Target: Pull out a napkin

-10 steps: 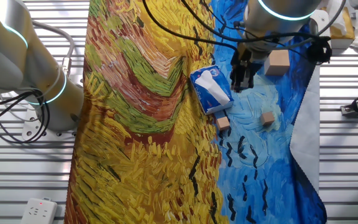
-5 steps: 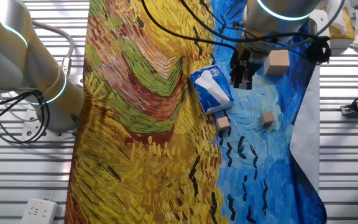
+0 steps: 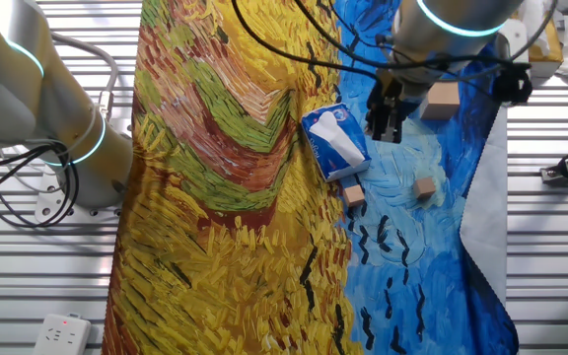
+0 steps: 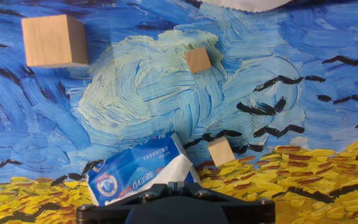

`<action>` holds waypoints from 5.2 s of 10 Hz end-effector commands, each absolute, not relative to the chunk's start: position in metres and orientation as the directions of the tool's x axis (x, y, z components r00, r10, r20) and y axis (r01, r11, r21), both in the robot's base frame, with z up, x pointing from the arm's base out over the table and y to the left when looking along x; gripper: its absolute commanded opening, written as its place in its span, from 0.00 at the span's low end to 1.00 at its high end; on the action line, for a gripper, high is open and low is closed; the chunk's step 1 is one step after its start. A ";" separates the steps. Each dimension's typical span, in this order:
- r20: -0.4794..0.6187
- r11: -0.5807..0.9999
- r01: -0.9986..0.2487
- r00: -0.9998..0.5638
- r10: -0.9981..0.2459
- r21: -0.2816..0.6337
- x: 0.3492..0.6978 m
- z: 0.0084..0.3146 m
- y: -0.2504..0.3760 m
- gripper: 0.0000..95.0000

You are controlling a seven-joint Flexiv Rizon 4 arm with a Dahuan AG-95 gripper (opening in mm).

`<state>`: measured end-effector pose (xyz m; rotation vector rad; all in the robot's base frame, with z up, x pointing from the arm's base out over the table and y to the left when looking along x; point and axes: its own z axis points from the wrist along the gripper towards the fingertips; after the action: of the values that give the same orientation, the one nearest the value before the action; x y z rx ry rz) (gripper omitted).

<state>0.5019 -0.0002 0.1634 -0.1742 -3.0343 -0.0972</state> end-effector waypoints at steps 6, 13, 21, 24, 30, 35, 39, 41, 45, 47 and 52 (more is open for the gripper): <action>0.089 0.991 0.121 -0.989 0.117 0.050 0.510 0.141 0.012 0.00; 0.083 0.990 0.135 -0.988 0.131 0.051 0.519 0.137 0.014 0.00; 0.070 0.983 0.178 -0.982 0.174 0.054 0.531 0.118 0.026 0.00; 0.073 0.986 0.163 -0.984 0.160 0.039 0.518 0.116 0.030 0.00; 0.069 0.989 0.142 -0.988 0.139 0.044 0.498 0.112 0.016 0.00; 0.064 0.990 0.132 -0.990 0.129 0.045 0.498 0.111 0.017 0.00; 0.022 0.988 0.146 -0.989 0.145 0.056 0.498 0.111 0.017 0.00; 0.032 0.985 0.164 -0.986 0.163 0.058 0.498 0.111 0.017 0.00; 0.051 0.985 0.153 -0.987 0.150 0.073 0.498 0.111 0.017 0.00; 0.065 0.984 0.160 -0.986 0.155 0.077 0.498 0.111 0.017 0.00; 0.087 0.985 0.154 -0.985 0.147 0.078 0.498 0.111 0.017 0.00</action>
<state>0.5003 0.0168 0.1098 -0.2320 -3.0488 -0.1304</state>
